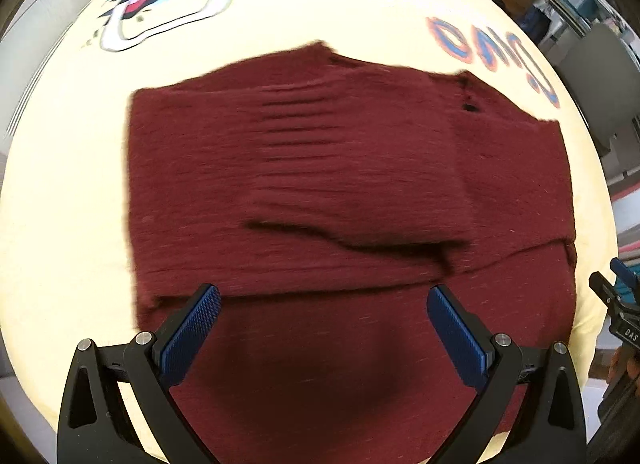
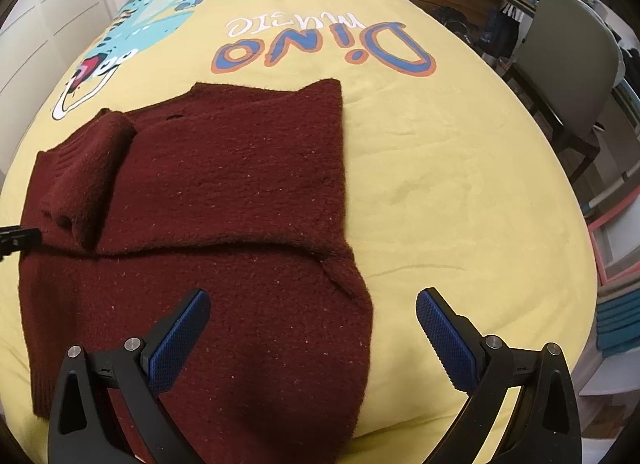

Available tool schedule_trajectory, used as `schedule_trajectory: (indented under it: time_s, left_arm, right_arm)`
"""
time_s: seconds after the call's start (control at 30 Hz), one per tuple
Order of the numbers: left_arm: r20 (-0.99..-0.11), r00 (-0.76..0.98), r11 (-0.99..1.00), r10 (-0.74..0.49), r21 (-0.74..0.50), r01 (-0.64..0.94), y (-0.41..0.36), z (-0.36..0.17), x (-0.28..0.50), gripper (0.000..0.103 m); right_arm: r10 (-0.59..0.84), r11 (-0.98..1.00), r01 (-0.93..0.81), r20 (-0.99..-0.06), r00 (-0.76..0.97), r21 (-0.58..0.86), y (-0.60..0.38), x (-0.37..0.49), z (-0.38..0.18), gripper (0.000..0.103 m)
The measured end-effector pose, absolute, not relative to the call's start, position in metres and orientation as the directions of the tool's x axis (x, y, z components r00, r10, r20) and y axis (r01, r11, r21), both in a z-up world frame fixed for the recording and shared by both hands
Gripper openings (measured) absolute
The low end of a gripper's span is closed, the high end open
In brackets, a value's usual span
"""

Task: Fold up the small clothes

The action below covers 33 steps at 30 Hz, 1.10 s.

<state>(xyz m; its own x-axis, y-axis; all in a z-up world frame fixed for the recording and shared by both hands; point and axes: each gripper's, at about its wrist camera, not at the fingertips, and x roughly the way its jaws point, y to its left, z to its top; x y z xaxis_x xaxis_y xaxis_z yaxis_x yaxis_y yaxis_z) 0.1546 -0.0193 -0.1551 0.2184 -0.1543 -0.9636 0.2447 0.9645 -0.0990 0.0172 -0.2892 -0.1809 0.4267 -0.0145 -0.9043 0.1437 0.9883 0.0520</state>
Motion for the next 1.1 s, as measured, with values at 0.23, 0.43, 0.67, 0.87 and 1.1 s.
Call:
schedule_trajectory:
  time_s: [0.23,0.43,0.67,0.87,1.1]
  left_arm:
    - [-0.97,0.216,0.987,-0.111,-0.082,0.138,0.054,-0.156,0.161,0.102]
    - [-0.975,0.208,0.993,-0.072,-0.051,0.105,0.076,-0.178,0.161,0.102]
    - [-0.98,0.182,0.994,-0.081,-0.066,0.089,0.073,-0.209,0.166,0.098]
    - [-0.973,0.213,0.992,-0.09,-0.067,0.11,0.066,-0.214,0.171,0.079]
    - [-0.963,0.229,0.985,-0.139,-0.111,0.134,0.068,-0.204,0.183,0.018]
  right_arm:
    - [-0.016,0.989,0.14,-0.905,0.426,0.049,-0.282,0.021,-0.181,0.103]
    - [-0.003,0.991,0.124,-0.908,0.42,0.053,-0.269,0.025,-0.184,0.103]
    - [0.005,0.994,0.096,-0.912,0.41,0.048,-0.253,0.03,-0.186,0.103]
    - [0.0,0.998,0.063,-0.912,0.411,0.028,-0.236,0.035,-0.182,0.103]
    - [0.05,0.999,-0.019,-0.901,0.431,0.046,-0.196,0.057,-0.166,0.103]
